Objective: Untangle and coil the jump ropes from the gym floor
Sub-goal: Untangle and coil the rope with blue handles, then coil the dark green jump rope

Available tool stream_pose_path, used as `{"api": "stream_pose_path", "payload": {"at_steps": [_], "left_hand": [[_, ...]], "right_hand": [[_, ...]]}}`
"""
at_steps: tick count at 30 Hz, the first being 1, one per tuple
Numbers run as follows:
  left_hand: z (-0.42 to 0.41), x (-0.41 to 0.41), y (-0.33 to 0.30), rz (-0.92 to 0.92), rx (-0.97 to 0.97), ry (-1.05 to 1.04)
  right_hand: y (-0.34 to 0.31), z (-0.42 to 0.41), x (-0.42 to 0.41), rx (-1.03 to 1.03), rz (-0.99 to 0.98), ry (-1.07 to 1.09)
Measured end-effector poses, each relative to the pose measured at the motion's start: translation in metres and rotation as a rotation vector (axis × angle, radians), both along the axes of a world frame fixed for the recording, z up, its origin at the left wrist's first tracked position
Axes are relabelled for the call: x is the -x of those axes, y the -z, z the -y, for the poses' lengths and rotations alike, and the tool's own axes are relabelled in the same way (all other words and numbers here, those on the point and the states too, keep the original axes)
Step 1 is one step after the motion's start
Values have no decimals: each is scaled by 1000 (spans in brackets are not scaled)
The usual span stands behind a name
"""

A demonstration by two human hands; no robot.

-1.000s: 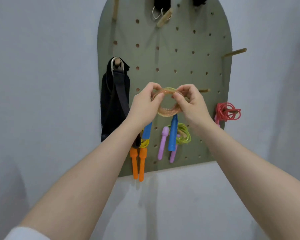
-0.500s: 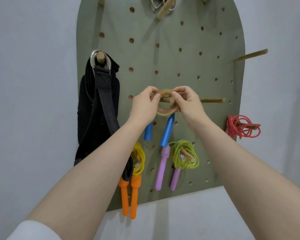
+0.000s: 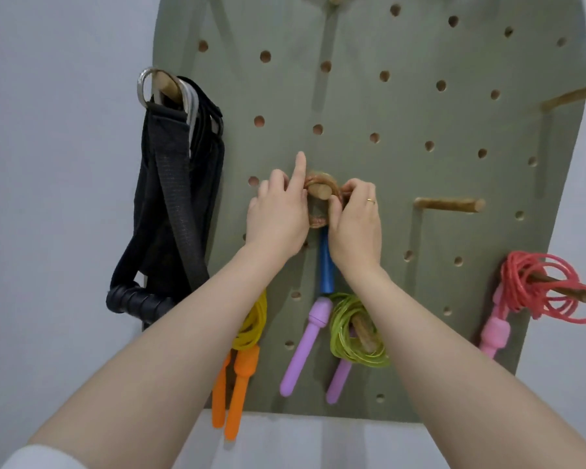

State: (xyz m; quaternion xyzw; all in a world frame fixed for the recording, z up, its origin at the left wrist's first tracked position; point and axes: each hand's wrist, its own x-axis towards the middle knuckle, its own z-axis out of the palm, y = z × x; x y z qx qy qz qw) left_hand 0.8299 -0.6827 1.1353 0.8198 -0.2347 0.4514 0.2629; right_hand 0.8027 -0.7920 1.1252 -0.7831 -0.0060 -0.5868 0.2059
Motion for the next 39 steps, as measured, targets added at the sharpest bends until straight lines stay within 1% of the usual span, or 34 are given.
{"api": "stream_pose_path", "payload": {"at_steps": [2,4,6,8,10,12,14,16,17,19,21,24,26,30,32,34,36,39], "left_hand": [[1,10,8,-22,51,37],[2,22,23,-50,150,102],[-2,34,43,-82,211,111],[-14,45,66,-98,241,118],[-32,56,89,-54,213,159],[-53,67,111,33,111,155],[-76,82,134,83,45,115],[-103,98,166,69,-5,42],[-119,105,186,27,-31,0],[-150,122,236,-122,-47,-66],[-179,143,288,-323,-7,-134],[-215,173,359,-607,40,-217],[-239,188,401,-757,55,-251],[-272,218,460,-988,139,-346],[-284,234,476,-1070,169,-399],[-297,252,488,-1146,202,-454],[-315,273,500,-1208,284,-537],[-345,319,513,-1244,515,-679]], "right_hand": [[16,2,8,2,-18,-88],[36,2,20,30,-15,-143],[53,2,35,151,30,-193],[58,-3,49,265,108,-258],[54,-21,65,366,94,-333],[54,-44,80,511,-18,-382],[62,-65,93,542,-144,-491],[83,-85,103,511,-191,-650],[99,-95,107,504,-206,-712],[140,-119,112,504,-293,-813],[186,-147,113,558,-472,-886],[255,-192,113,713,-764,-906],[297,-218,112,763,-878,-918],[371,-253,108,782,-1119,-918],[397,-264,113,839,-1198,-975],[417,-278,124,961,-1221,-1096],[430,-299,140,1178,-1267,-1247],[446,-345,172,1465,-1297,-1426]]}}
